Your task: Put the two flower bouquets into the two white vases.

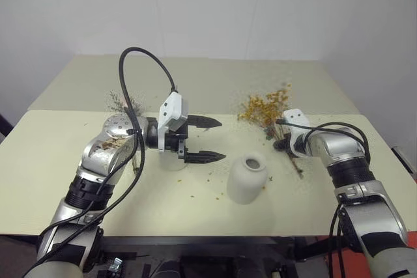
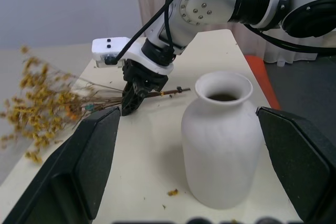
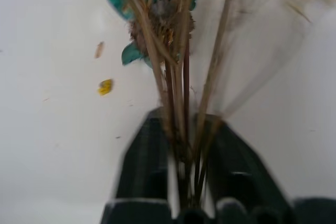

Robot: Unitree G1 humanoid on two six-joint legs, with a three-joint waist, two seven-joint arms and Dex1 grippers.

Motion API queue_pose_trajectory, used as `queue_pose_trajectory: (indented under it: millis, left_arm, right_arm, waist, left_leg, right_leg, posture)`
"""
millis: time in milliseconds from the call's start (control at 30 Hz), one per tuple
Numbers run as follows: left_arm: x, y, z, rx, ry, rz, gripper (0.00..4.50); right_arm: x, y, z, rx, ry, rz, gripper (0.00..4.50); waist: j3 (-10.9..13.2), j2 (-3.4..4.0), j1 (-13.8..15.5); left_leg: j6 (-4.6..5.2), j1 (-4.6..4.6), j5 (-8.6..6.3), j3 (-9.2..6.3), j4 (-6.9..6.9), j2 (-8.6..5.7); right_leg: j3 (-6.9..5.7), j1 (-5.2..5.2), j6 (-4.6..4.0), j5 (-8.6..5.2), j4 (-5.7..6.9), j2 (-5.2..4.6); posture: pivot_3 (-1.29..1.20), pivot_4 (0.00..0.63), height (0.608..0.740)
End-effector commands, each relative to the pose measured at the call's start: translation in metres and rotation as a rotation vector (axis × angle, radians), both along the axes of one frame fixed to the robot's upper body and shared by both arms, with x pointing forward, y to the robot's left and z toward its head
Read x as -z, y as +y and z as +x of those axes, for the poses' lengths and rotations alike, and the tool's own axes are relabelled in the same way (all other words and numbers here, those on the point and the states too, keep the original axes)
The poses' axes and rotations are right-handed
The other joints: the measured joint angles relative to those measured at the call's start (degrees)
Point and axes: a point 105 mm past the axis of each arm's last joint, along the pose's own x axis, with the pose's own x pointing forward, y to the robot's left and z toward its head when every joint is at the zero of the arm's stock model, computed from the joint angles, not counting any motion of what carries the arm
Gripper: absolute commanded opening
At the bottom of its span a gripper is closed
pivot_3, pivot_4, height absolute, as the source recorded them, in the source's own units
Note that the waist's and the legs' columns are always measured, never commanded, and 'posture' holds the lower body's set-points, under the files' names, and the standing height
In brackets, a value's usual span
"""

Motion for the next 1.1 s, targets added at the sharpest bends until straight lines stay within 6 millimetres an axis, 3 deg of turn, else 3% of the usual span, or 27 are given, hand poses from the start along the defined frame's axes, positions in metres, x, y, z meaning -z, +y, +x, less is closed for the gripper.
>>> queue_pose_trajectory:
  millis: [33, 267, 367, 467, 533, 600, 733, 933, 1100]
  left_arm:
    - [-0.008, -0.001, -0.001, 0.014, -0.043, -0.001, 4.5]
    - [-0.008, 0.001, 0.001, 0.005, -0.04, -0.001, 4.5]
    - [-0.009, 0.0, 0.002, 0.003, -0.04, -0.005, 4.5]
    - [-0.011, 0.0, 0.003, 0.003, -0.04, -0.012, 4.5]
    - [-0.013, 0.0, 0.004, 0.006, -0.037, -0.019, 4.5]
    - [-0.013, 0.001, 0.004, 0.007, -0.035, -0.02, 4.5]
    - [-0.013, 0.001, 0.004, 0.02, -0.028, -0.02, 4.5]
    - [-0.012, 0.0, 0.005, 0.034, -0.023, -0.015, 4.5]
    - [-0.012, -0.002, 0.005, 0.046, -0.021, -0.014, 4.5]
  right_arm:
    - [-0.007, -0.007, 0.002, 0.042, -0.028, 0.026, 0.02]
    - [-0.008, -0.014, -0.003, 0.089, -0.051, 0.073, 0.02]
    - [-0.019, -0.015, 0.0, 0.112, -0.121, 0.129, 0.02]
    - [-0.046, -0.016, 0.007, 0.146, -0.264, 0.241, 0.02]
    - [-0.081, -0.012, 0.006, 0.125, -0.463, 0.38, 0.02]
    - [-0.109, -0.009, -0.002, 0.084, -0.654, 0.443, 0.02]
    - [-0.142, 0.006, -0.032, -0.053, -0.881, 0.589, 0.02]
    - [-0.173, 0.041, -0.078, -0.321, -0.991, 0.815, 0.02]
    - [-0.177, 0.067, -0.104, -0.46, -1.011, 0.874, 0.02]
  waist:
    - [0.0, 0.0, -0.31]
    - [0.0, 0.0, -0.47]
    - [0.0, 0.0, -0.52]
    - [0.02, 0.03, -0.62]
    - [0.04, 0.07, -0.62]
    - [0.05, 0.09, -0.59]
    - [0.06, 0.09, -0.56]
    - [0.09, 0.15, -0.63]
    - [0.11, 0.17, -0.63]
  left_leg:
    - [0.0, 0.0, 0.0, 0.0, 0.0, 0.0]
    - [0.0, -0.02, 0.0, -0.01, 0.0, -0.01]
    - [0.0, -0.01, 0.0, -0.01, 0.0, -0.01]
    - [0.0, -0.02, 0.0, -0.01, 0.0, -0.01]
    - [0.0, -0.03, 0.0, -0.01, -0.01, -0.01]
    - [0.0, -0.06, 0.0, -0.02, -0.03, 0.0]
    - [0.0, -0.12, 0.0, -0.03, -0.04, 0.0]
    - [0.01, -0.07, 0.0, -0.03, -0.02, 0.02]
    - [0.01, -0.06, 0.0, -0.03, -0.02, 0.03]
  right_leg:
    - [0.0, 0.0, 0.0, 0.0, 0.01, 0.0]
    - [0.0, 0.0, -0.01, 0.01, 0.01, -0.01]
    - [0.0, 0.0, 0.0, 0.01, 0.01, 0.0]
    - [0.01, -0.01, 0.0, 0.02, 0.01, -0.01]
    - [0.02, -0.03, 0.01, 0.02, 0.02, 0.0]
    - [0.03, -0.08, 0.03, 0.01, 0.05, 0.01]
    - [0.02, -0.12, 0.04, 0.0, 0.05, 0.0]
    - [0.04, -0.11, 0.05, 0.0, 0.11, 0.02]
    - [0.04, -0.12, 0.05, 0.0, 0.12, 0.03]
  posture:
    - [0.0, 0.15, 0.74]
    - [0.0, 0.15, 0.74]
    - [0.0, 0.15, 0.74]
    - [0.0, 0.15, 0.74]
    - [0.0, 0.15, 0.74]
    - [0.0, 0.15, 0.74]
    - [0.0, 0.15, 0.74]
    - [0.0, 0.15, 0.74]
    - [0.0, 0.15, 0.74]
